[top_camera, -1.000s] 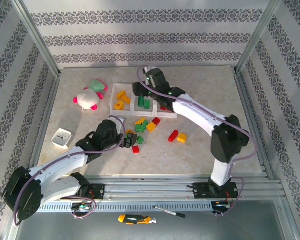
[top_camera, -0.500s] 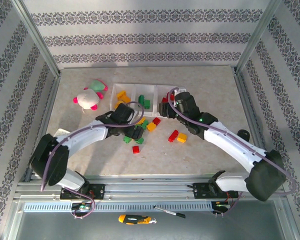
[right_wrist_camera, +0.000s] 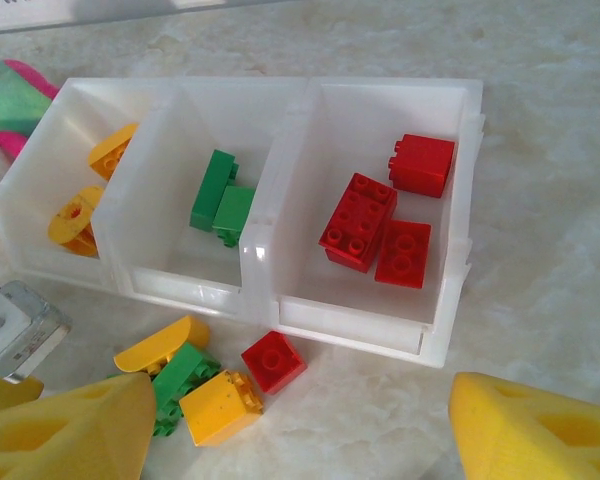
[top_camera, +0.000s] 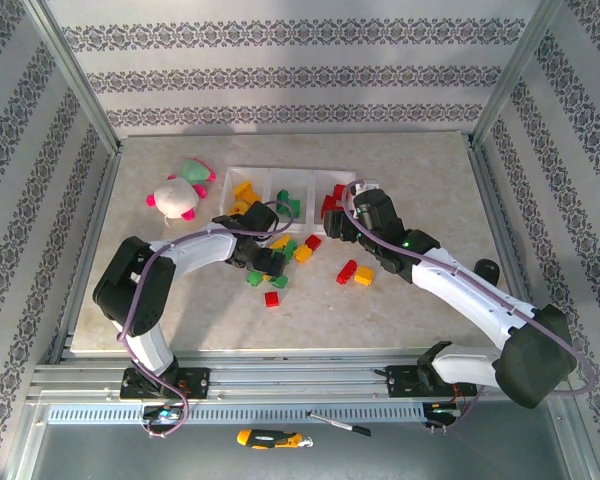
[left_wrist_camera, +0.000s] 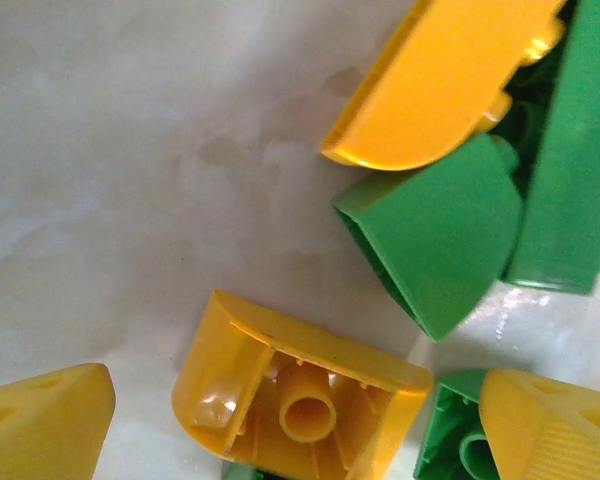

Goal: Sort the legos into containers by color
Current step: Rotate the lego at the center of the table, then pick up the lego from the center of the table.

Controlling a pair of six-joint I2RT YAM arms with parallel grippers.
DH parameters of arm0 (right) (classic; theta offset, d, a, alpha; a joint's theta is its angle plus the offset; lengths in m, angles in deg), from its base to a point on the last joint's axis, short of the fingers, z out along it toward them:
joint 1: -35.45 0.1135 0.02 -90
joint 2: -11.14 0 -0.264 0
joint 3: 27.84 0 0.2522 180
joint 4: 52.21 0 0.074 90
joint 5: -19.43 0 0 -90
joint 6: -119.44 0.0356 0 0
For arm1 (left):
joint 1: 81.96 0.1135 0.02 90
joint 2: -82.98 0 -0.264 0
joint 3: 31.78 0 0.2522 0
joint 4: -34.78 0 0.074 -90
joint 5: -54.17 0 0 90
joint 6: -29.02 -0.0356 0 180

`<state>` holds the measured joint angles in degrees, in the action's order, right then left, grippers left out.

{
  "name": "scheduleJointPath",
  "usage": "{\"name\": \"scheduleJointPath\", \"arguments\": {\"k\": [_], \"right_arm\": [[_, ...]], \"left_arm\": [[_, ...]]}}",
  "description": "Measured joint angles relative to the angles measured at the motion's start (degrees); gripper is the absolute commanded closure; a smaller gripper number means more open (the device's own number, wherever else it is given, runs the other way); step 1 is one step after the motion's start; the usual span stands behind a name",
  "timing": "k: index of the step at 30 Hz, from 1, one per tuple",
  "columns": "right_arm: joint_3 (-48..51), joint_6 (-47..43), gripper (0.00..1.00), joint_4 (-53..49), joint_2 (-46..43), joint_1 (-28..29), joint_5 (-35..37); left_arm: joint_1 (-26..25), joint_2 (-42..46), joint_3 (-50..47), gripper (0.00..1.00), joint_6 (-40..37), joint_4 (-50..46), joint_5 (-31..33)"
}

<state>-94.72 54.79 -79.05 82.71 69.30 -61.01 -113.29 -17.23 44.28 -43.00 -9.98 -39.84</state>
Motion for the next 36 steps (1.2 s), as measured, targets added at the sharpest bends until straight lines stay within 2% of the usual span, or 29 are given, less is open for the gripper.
{"name": "scheduleJointPath", "arguments": {"k": [11, 17, 25, 28, 36], "right_arm": [[0.0, 0.0, 0.23, 0.1, 1.4, 0.0, -2.0], [0.0, 0.0, 0.23, 0.1, 2.4, 0.0, -3.0], [0.0, 0.0, 0.22, 0.6, 3.7, 0.0, -3.7], [0.0, 0.0, 0.22, 0.6, 4.0, 0.0, -4.0], [0.0, 0.0, 0.22, 0.7, 4.0, 0.0, -4.1]], "left_arm": [[2.6, -0.7, 0.3, 0.09, 9.5, -4.5, 5.7], [3.3, 1.7, -1.7, 0.15, 14.1, -6.8, 8.4], [3.4, 2.4, -2.3, 0.22, 20.1, -7.1, 9.0], [3.4, 1.0, -1.7, 0.3, 21.6, -7.0, 8.7], [3.6, -1.6, -0.5, 0.61, 23.1, -6.3, 7.2]]}}
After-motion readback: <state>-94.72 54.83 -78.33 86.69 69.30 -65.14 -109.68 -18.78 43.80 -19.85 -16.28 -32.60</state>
